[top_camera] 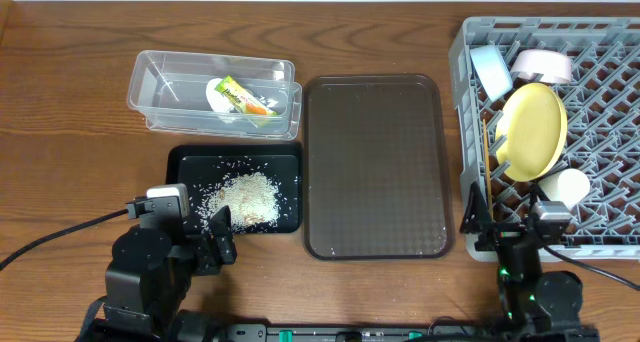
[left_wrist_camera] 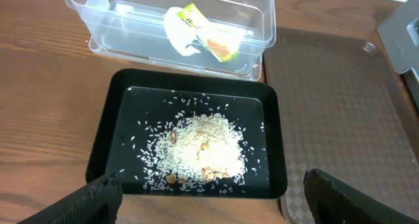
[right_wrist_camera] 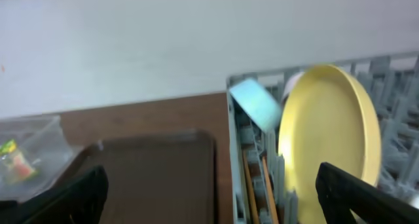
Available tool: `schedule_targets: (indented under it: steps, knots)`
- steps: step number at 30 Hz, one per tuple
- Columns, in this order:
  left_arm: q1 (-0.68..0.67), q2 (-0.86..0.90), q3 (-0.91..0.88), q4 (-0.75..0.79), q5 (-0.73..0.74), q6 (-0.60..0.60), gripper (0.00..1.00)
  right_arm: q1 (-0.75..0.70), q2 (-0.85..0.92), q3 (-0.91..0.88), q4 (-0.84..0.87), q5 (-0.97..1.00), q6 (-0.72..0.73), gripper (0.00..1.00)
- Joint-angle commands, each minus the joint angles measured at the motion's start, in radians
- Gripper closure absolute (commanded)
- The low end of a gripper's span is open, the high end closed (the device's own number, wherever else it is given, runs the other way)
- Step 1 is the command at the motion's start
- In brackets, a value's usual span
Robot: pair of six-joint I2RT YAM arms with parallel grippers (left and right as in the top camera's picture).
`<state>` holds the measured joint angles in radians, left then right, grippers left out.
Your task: Sort waste into correct bins and load items into the dishwasher rack
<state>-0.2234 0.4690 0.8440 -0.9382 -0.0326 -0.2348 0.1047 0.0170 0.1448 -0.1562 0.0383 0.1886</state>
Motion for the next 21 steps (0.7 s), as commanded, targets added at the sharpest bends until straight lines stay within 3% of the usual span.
schedule_targets:
  steps: [1, 5, 21]
  knots:
    - [0.003, -0.002, -0.002, 0.000, -0.002, 0.006, 0.09, -0.001, -0.012, -0.082, 0.099, -0.005, -0.092, 0.01]
    - [0.003, -0.002, -0.002, 0.000, -0.002, 0.005, 0.09, -0.001, -0.012, -0.139, 0.109, -0.004, -0.153, 0.01]
    - [0.003, -0.002, -0.002, 0.000, -0.002, 0.005, 0.09, 0.000, -0.011, -0.139, 0.082, -0.024, -0.149, 0.01]
